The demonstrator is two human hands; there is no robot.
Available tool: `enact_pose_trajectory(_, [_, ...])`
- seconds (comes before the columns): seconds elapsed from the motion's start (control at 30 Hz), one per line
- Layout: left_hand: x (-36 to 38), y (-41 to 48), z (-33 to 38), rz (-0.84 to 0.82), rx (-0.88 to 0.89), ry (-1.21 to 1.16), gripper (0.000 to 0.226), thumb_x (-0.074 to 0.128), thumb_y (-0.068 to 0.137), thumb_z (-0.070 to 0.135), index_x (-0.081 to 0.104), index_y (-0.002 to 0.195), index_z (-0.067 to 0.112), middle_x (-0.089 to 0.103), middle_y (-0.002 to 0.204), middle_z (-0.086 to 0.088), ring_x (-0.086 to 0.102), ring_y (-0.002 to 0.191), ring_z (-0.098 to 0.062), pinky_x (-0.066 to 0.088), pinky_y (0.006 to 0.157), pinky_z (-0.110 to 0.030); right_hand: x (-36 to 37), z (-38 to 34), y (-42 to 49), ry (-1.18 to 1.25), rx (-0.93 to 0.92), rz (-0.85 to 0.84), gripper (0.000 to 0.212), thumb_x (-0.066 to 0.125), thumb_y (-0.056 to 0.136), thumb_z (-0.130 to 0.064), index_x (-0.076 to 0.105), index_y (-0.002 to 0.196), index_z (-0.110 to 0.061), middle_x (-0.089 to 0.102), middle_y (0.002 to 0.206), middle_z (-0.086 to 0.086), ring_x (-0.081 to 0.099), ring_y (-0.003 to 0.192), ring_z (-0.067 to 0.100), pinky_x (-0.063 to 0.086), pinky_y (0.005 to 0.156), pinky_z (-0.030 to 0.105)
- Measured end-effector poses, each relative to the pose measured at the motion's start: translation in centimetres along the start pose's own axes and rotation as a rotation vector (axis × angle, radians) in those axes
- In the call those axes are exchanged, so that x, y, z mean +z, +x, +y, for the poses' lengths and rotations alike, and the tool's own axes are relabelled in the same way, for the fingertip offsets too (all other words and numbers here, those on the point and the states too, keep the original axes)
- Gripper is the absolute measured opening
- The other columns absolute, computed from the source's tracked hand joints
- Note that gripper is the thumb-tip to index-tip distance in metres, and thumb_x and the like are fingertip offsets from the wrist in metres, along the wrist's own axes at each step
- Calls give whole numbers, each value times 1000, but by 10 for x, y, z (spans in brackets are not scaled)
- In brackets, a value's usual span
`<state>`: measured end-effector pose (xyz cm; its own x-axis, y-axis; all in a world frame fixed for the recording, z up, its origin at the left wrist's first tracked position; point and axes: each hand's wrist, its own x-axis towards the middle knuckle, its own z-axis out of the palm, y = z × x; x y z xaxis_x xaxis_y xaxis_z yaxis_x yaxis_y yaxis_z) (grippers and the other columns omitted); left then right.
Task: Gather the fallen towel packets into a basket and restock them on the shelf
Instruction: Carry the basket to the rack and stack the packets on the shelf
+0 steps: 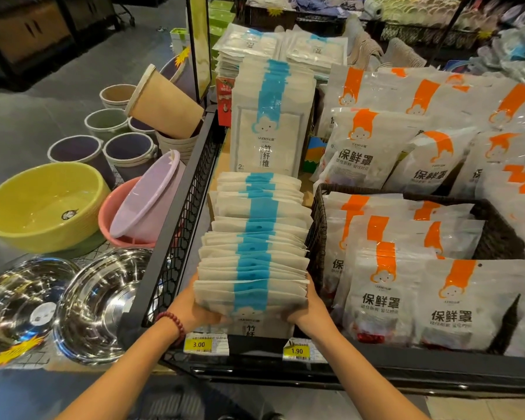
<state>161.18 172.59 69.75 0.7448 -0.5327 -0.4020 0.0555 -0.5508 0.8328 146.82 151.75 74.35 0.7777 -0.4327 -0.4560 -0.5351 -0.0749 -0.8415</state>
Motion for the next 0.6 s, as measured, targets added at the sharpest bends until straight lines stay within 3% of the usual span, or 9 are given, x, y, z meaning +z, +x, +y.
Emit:
enact_pose_trajectory(0.13, [0, -2, 12, 20, 26, 50, 84, 85, 58, 1, 42, 131, -1, 53, 93, 10, 54, 91, -3, 43, 69, -5, -2, -1, -1, -14, -44, -4, 96, 75, 65, 2, 26, 144, -21, 52, 131, 4, 52, 119, 19, 44, 102, 36])
enact_pose_trajectory(0.23, [-2, -7, 21, 37, 121, 145, 63, 85, 61, 11, 51, 113, 26, 60, 96, 9, 59, 92, -8, 47, 71, -9, -10, -2, -7, -28, -84, -20, 91, 72, 61, 1, 35, 140, -24, 58, 126, -2, 51, 121, 20, 43, 103, 45])
enact_pose_trajectory(0.33, [-4, -25, 22, 147, 74, 63, 58, 82, 66, 7, 53, 104, 40, 62, 100, 14, 59, 98, -9, 47, 69, -11, -25, 3, -18, -28, -63, -9, 83, 79, 69, -6, 38, 139, -25, 54, 128, -7, 52, 119, 16, 47, 99, 37])
enact_pose_trajectory(0.4, [0, -42, 21, 243, 39, -33, 58, 80, 69, 6, 55, 113, 35, 62, 108, 12, 58, 105, -11, 48, 74, -13, -36, 7, -28, -35, -43, -6, 82, 78, 73, -11, 35, 142, -21, 50, 131, -2, 52, 119, 19, 47, 97, 35])
enact_pose_trajectory(0.5, [8, -74, 25, 436, 12, -108, 68, 79, 73, 12, 47, 132, 20, 54, 119, 4, 52, 110, -13, 45, 94, -31, -56, 13, -43, 11, -46, 0, 71, 74, 78, -8, 39, 139, -15, 52, 132, 7, 57, 113, 20, 49, 88, 30])
enact_pose_trajectory(0.6, [28, -116, 19, 555, -74, -200, 64, 77, 75, 9, 48, 131, 12, 55, 119, -5, 55, 109, -20, 45, 93, -34, -67, 21, -63, 26, -45, -119, 48, 72, 79, -3, 53, 121, -15, 60, 118, 5, 61, 97, 10, 50, 76, 25])
